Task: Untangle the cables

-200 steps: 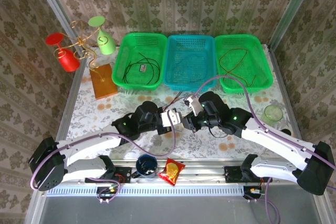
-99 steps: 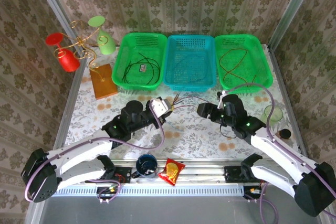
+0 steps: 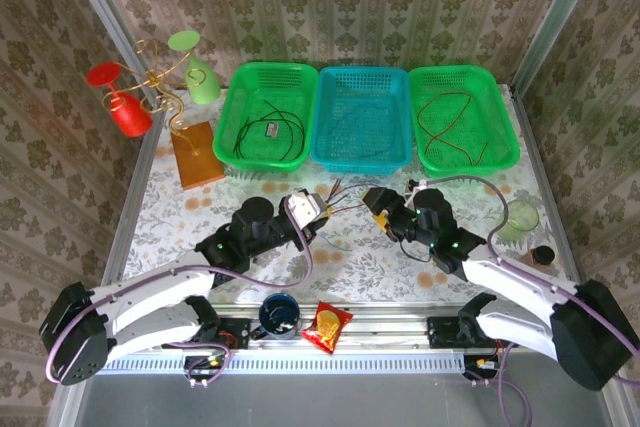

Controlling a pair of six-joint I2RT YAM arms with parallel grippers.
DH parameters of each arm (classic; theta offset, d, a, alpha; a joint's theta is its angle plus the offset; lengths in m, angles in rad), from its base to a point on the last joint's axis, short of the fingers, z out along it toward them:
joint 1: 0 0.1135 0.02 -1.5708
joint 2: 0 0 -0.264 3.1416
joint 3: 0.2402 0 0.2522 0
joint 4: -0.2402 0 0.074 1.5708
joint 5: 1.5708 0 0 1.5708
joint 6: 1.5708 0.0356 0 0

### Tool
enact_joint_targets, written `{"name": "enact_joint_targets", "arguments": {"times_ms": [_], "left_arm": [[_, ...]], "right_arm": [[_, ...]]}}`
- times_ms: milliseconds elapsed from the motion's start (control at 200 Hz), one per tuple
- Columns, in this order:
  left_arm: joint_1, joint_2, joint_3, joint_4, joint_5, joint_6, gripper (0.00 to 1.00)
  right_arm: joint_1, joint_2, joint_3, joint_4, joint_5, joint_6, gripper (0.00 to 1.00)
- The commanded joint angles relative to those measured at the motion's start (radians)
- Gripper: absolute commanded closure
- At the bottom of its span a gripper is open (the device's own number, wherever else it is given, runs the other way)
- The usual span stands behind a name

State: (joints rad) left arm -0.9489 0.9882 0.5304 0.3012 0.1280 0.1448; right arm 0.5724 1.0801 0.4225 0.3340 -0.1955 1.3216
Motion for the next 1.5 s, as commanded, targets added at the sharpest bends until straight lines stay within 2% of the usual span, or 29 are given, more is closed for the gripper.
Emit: {"name": "enact_joint_targets", "arguments": {"times_ms": [0, 115, 185, 285, 370, 485, 580, 770, 910, 1050, 1315, 1495], "left_arm": [[-0.013, 0.000, -0.009, 0.045, -0.013, -0.028, 1.00], [-0.019, 0.005, -0.010, 0.044, -0.016, -0.028, 1.00], [-0.022, 0.001, -0.009, 0.041, -0.019, -0.028, 1.00], [-0.025, -0.017, -0.007, 0.031, -0.041, -0.037, 1.00], [-0.024, -0.040, 0.007, 0.005, -0.069, -0.047, 1.00], [-0.023, -0.071, 0.036, -0.037, -0.096, -0.028, 1.00], [-0.022, -0.096, 0.064, -0.055, -0.142, -0.015, 1.00], [-0.020, -0.135, 0.132, -0.073, -0.219, 0.047, 1.00], [-0.011, -0.153, 0.173, -0.061, -0.250, 0.063, 1.00], [-0.009, -0.166, 0.201, -0.066, -0.297, 0.087, 1.00], [-0.009, -0.198, 0.218, -0.056, -0.493, 0.178, 1.00], [-0.026, -0.215, 0.216, -0.029, -0.615, 0.270, 1.00]], "right_arm": [[0.036, 0.081, 0.062, 0.138, -0.015, 0.073, 0.19], [0.071, 0.184, 0.106, 0.240, -0.026, 0.081, 0.25], [0.079, 0.236, 0.123, 0.294, -0.050, 0.087, 0.39], [0.085, 0.259, 0.126, 0.306, -0.059, 0.098, 0.70], [0.091, 0.235, 0.109, 0.290, -0.027, 0.098, 1.00], [0.092, 0.152, 0.109, 0.210, 0.004, 0.049, 1.00], [0.092, 0.047, 0.150, 0.027, 0.057, -0.043, 1.00], [0.085, -0.190, 0.173, -0.195, 0.248, -0.166, 1.00], [0.067, -0.309, 0.186, -0.309, 0.331, -0.221, 1.00], [0.042, -0.373, 0.198, -0.368, 0.365, -0.255, 1.00], [0.009, -0.430, 0.252, -0.466, 0.426, -0.355, 1.00], [0.006, -0.477, 0.308, -0.599, 0.594, -0.430, 1.00]]}}
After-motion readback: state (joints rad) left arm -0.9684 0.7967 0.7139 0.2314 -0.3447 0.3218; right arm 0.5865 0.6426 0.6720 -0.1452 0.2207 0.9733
